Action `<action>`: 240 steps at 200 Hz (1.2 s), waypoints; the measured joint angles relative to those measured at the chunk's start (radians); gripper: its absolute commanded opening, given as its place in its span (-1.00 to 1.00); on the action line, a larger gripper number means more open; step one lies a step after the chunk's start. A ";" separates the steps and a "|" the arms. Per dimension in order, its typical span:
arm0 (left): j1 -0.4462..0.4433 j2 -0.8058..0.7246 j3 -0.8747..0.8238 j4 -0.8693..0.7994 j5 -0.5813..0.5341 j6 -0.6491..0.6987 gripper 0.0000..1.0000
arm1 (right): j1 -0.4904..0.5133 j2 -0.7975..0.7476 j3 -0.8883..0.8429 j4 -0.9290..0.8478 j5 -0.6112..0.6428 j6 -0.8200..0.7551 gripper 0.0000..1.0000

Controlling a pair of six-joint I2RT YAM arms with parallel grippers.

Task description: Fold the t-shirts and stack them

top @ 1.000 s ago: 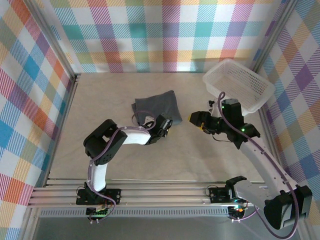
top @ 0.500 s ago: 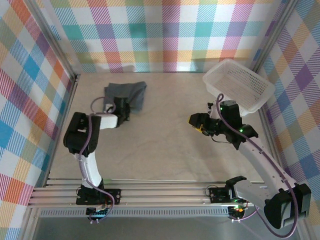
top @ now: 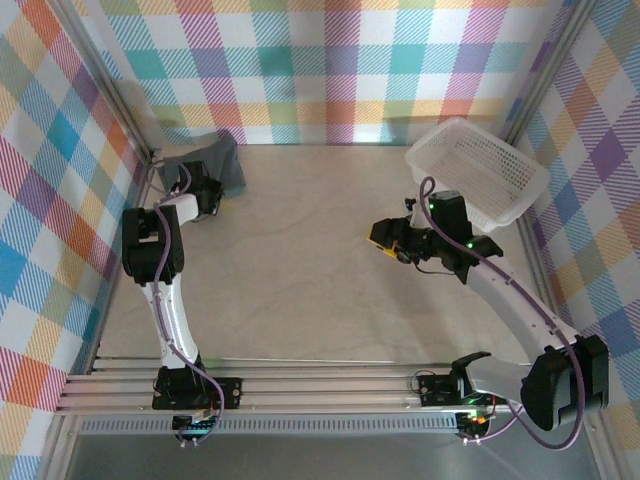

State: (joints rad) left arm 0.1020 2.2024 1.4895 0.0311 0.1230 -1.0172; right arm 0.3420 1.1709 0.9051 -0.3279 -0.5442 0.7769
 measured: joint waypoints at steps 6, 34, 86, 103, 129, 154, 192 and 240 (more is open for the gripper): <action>0.003 0.000 0.011 -0.016 0.003 0.018 -1.00 | 0.001 0.000 0.000 0.008 0.000 0.000 0.05; 0.023 0.002 0.067 -0.111 0.012 0.111 -1.00 | 0.010 0.000 0.000 0.051 0.000 0.000 0.05; 0.063 0.002 0.093 -0.222 0.019 0.256 -1.00 | 0.024 0.003 0.016 0.064 -0.007 0.000 0.05; 0.074 0.002 0.093 -0.243 0.020 0.294 -0.90 | 0.027 0.007 0.023 0.066 -0.008 0.000 0.06; 0.085 -0.002 0.109 -0.293 0.042 0.350 1.00 | 0.031 0.011 0.024 0.066 -0.003 -0.007 0.16; 0.087 -0.098 0.011 -0.277 0.082 0.340 1.00 | 0.033 -0.046 0.014 0.092 0.055 -0.032 1.00; 0.038 -0.526 -0.207 -0.310 0.048 0.273 1.00 | 0.033 -0.212 0.009 0.139 0.185 -0.087 0.99; -0.291 -0.988 -0.350 -0.430 -0.261 0.275 1.00 | 0.029 -0.329 -0.017 -0.018 0.669 -0.218 0.99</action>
State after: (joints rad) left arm -0.1886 1.2140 1.1397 -0.3992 -0.1379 -0.7422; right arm 0.3706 0.8421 0.8883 -0.3454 0.1246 0.5591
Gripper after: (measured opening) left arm 0.999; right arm 0.996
